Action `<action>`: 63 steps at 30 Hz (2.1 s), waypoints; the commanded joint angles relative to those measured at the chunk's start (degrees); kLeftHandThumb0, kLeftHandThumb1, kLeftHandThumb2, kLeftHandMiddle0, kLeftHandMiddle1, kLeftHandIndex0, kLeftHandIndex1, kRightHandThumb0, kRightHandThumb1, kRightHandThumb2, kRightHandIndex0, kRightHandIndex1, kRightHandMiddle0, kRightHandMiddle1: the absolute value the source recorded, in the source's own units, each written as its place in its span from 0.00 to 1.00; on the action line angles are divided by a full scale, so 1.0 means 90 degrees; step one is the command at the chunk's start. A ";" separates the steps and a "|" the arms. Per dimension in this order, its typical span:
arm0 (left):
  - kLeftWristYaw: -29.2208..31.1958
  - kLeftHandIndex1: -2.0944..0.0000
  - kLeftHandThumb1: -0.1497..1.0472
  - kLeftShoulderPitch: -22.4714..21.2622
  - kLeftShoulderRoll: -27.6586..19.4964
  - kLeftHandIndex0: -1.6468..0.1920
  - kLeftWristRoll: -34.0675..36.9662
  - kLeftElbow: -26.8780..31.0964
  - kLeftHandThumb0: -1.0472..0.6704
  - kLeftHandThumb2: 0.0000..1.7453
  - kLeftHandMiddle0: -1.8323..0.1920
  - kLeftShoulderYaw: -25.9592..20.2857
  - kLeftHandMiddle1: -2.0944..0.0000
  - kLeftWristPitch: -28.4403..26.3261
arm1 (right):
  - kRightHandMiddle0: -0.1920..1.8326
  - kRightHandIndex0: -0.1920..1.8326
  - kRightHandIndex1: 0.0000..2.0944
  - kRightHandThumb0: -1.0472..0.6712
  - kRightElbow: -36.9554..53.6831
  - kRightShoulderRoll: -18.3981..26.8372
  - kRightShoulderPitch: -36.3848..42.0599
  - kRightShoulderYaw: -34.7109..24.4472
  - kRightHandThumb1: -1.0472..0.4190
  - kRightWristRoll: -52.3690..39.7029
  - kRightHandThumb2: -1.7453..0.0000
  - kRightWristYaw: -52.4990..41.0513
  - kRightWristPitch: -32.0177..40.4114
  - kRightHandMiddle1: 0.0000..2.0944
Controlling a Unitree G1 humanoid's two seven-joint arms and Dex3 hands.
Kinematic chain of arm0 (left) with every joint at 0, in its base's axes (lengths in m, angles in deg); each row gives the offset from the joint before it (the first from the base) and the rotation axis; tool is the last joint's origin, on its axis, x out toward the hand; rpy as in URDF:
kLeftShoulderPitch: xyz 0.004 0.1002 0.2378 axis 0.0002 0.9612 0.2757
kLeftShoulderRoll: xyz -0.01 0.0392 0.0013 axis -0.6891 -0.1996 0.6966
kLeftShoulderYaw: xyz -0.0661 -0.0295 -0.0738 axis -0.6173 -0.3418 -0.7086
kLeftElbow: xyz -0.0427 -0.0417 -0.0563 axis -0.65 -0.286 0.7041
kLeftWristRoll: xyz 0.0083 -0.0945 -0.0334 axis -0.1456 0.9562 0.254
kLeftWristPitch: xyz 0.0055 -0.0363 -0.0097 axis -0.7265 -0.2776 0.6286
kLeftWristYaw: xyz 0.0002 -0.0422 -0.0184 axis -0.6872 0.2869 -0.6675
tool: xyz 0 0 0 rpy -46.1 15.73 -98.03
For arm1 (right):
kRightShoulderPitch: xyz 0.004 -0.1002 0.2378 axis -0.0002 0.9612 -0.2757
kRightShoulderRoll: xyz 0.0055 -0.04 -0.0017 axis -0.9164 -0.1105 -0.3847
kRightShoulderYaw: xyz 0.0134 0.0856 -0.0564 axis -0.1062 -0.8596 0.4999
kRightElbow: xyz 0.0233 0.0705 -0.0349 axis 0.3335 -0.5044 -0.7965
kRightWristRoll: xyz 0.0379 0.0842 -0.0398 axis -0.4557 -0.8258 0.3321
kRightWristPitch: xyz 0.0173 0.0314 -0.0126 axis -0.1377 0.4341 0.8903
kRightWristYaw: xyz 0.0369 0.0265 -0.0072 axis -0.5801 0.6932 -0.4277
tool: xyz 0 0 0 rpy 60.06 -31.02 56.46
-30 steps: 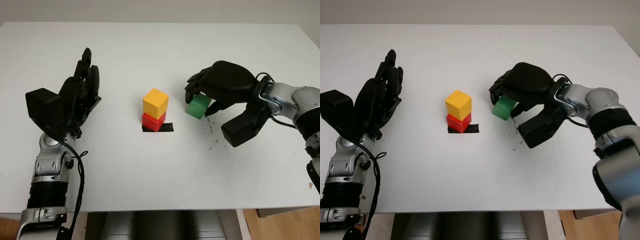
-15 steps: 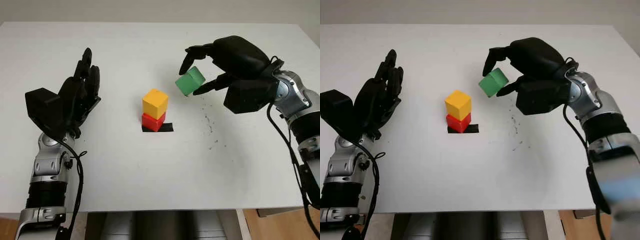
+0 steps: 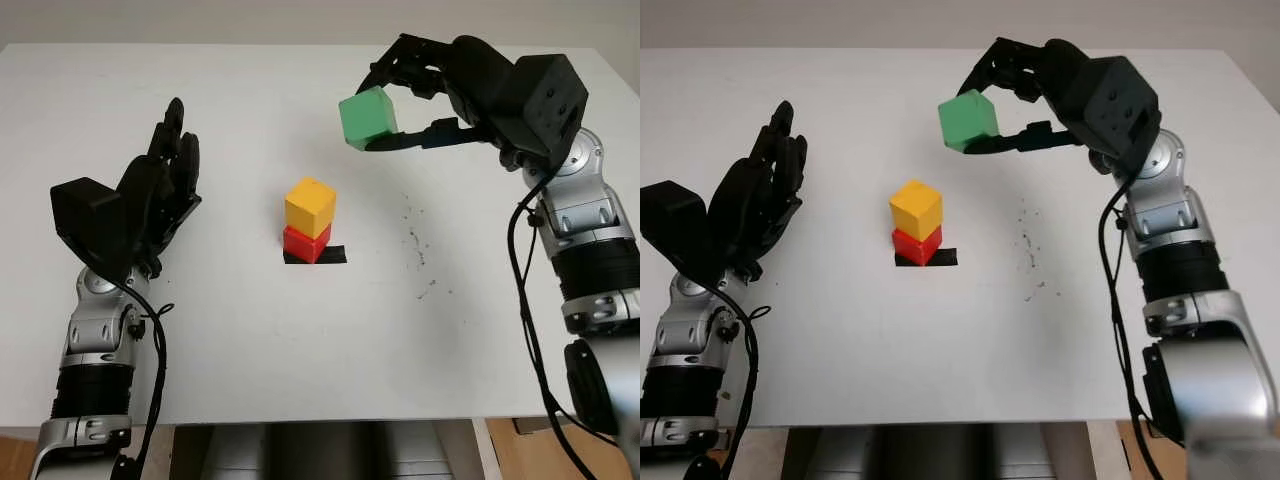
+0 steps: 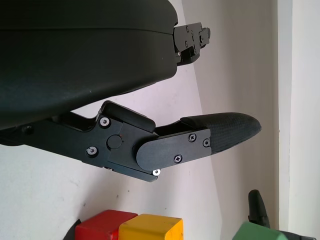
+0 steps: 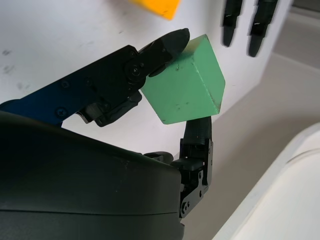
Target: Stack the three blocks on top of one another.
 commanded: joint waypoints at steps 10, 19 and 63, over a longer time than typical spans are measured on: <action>-0.0052 0.98 1.00 0.0031 -0.0001 1.00 0.0007 0.0142 0.17 0.37 1.00 -0.0005 0.98 -0.0066 | 0.19 0.20 0.00 0.35 0.1960 -0.0935 0.0631 -0.0672 0.03 -0.1362 0.97 0.0243 0.2601 0.84; -0.0113 0.97 1.00 0.0064 0.0064 0.99 -0.0008 0.0112 0.17 0.36 0.99 0.0006 0.97 0.0034 | 0.18 0.21 0.01 0.36 0.2893 -0.2049 0.1492 -0.0912 0.02 -0.1826 0.97 0.1427 0.3541 0.86; -0.0243 0.97 1.00 0.0186 0.0119 0.97 -0.0050 0.0069 0.16 0.33 0.98 0.0043 0.97 0.0200 | 0.22 0.22 0.02 0.34 0.2946 -0.3205 0.2633 -0.0908 0.04 -0.2223 0.97 0.2099 0.3383 0.83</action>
